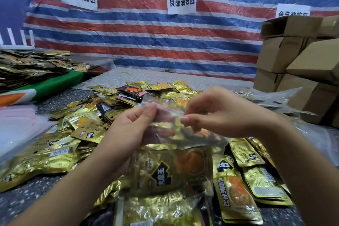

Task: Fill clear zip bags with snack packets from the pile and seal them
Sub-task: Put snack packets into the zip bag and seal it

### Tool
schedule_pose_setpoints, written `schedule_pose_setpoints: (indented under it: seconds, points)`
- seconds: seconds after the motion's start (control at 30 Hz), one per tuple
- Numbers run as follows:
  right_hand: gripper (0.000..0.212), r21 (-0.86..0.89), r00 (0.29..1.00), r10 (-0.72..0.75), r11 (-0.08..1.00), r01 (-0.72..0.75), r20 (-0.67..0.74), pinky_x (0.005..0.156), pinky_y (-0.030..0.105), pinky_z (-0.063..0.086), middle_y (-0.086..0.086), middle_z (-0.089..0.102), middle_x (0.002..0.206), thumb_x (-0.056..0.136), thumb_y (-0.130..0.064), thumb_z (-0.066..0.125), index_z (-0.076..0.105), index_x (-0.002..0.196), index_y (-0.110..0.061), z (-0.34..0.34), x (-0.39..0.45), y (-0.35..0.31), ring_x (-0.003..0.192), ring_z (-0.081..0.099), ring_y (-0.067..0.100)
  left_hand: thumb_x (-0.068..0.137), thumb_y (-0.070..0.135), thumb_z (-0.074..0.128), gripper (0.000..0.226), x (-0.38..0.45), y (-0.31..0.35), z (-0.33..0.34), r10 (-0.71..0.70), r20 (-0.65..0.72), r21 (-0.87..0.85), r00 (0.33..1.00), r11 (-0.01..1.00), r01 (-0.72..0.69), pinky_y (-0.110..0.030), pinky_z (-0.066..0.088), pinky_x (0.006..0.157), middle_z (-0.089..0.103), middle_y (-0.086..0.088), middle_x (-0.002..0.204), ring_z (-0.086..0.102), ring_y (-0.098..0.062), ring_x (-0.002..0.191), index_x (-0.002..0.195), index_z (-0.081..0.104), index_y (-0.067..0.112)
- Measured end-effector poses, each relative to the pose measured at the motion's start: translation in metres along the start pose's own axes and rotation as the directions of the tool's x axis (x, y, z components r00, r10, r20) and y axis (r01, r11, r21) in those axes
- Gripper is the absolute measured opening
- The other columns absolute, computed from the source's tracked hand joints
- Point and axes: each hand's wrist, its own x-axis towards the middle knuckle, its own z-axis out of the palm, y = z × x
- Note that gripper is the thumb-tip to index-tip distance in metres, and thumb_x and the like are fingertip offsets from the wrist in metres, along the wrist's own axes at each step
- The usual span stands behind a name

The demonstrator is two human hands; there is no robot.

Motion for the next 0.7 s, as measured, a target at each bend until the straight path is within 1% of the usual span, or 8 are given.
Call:
schedule_pose_setpoints:
  seconds: [0.03,0.2,0.37,0.43,0.5,0.57,0.63,0.7]
  points:
    - [0.027,0.043,1.0,-0.025,0.999,0.025,-0.015,0.061,0.036,0.051,-0.003,0.07,0.066,0.084,-0.042,0.064,0.071,0.074,-0.018,-0.002,-0.001,-0.002,0.062,0.065,0.013,0.083,0.038,0.053,0.033,0.0,0.001,0.0,0.003,0.015,-0.012,1.0,1.0,-0.003,-0.031,0.059,0.056,0.076,-0.012,0.095,0.075,-0.027,0.071,0.087,0.078,0.015]
    - [0.01,0.248,0.98,-0.139,0.954,0.171,-0.142,0.061,0.021,0.053,0.004,0.071,0.068,0.079,-0.027,0.069,0.072,0.08,-0.018,-0.012,-0.006,-0.009,0.061,0.065,0.009,0.073,0.055,0.057,0.046,-0.002,0.007,-0.002,0.003,0.12,0.008,0.993,1.0,-0.004,-0.032,0.061,0.059,0.076,-0.012,0.097,0.075,-0.029,0.074,0.091,0.076,0.017]
    - [0.016,0.287,0.958,-0.116,0.939,0.192,-0.261,0.06,0.02,0.052,0.0,0.068,0.064,0.078,-0.024,0.071,0.072,0.083,-0.009,-0.016,-0.006,-0.006,0.059,0.063,0.007,0.078,0.052,0.055,0.039,-0.003,0.002,-0.002,-0.075,0.174,-0.029,0.982,0.996,0.081,-0.031,0.059,0.059,0.076,-0.013,0.095,0.075,-0.027,0.077,0.09,0.079,0.024]
    - [0.016,0.277,0.963,-0.081,0.948,0.155,-0.258,0.06,0.019,0.052,-0.001,0.068,0.064,0.078,-0.026,0.07,0.072,0.083,-0.011,-0.015,-0.005,-0.004,0.059,0.063,0.006,0.083,0.049,0.051,0.038,-0.003,0.001,-0.003,-0.083,0.181,-0.054,0.98,0.994,0.095,-0.03,0.058,0.057,0.076,-0.014,0.096,0.075,-0.029,0.076,0.09,0.078,0.025]
    - [0.013,0.231,0.967,-0.058,0.966,0.117,-0.248,0.061,0.021,0.052,-0.003,0.069,0.068,0.079,-0.024,0.071,0.072,0.084,-0.012,-0.014,-0.004,-0.001,0.061,0.063,0.006,0.085,0.05,0.047,0.038,-0.001,0.0,-0.003,-0.078,0.164,-0.001,0.983,0.997,0.079,-0.028,0.057,0.057,0.076,-0.011,0.097,0.075,-0.029,0.078,0.09,0.077,0.028]
    - [0.005,0.155,0.968,-0.039,0.985,0.079,-0.247,0.062,0.032,0.056,0.0,0.07,0.074,0.082,-0.016,0.074,0.071,0.085,-0.013,-0.014,-0.003,0.002,0.065,0.066,0.015,0.086,0.051,0.046,0.037,0.0,-0.002,-0.002,-0.061,0.126,0.071,0.99,0.996,0.052,-0.028,0.056,0.061,0.076,-0.009,0.097,0.075,-0.029,0.08,0.09,0.076,0.03]
    - [0.007,0.055,0.967,-0.023,0.998,0.038,-0.253,0.066,0.044,0.057,0.0,0.068,0.081,0.084,-0.01,0.076,0.071,0.084,-0.014,-0.012,-0.002,0.005,0.07,0.066,0.024,0.085,0.048,0.047,0.035,0.002,-0.004,-0.001,-0.035,0.073,0.097,0.997,0.995,0.028,-0.029,0.057,0.061,0.076,-0.01,0.096,0.075,-0.031,0.08,0.087,0.076,0.028]
    - [0.01,0.003,0.965,-0.009,1.0,0.01,-0.261,0.067,0.041,0.056,-0.005,0.064,0.087,0.084,-0.007,0.075,0.07,0.083,-0.015,-0.009,0.0,0.007,0.068,0.064,0.02,0.084,0.044,0.05,0.034,0.003,-0.004,-0.001,0.0,0.007,0.088,1.0,0.996,-0.001,-0.03,0.059,0.061,0.076,-0.012,0.092,0.074,-0.032,0.077,0.084,0.077,0.024]
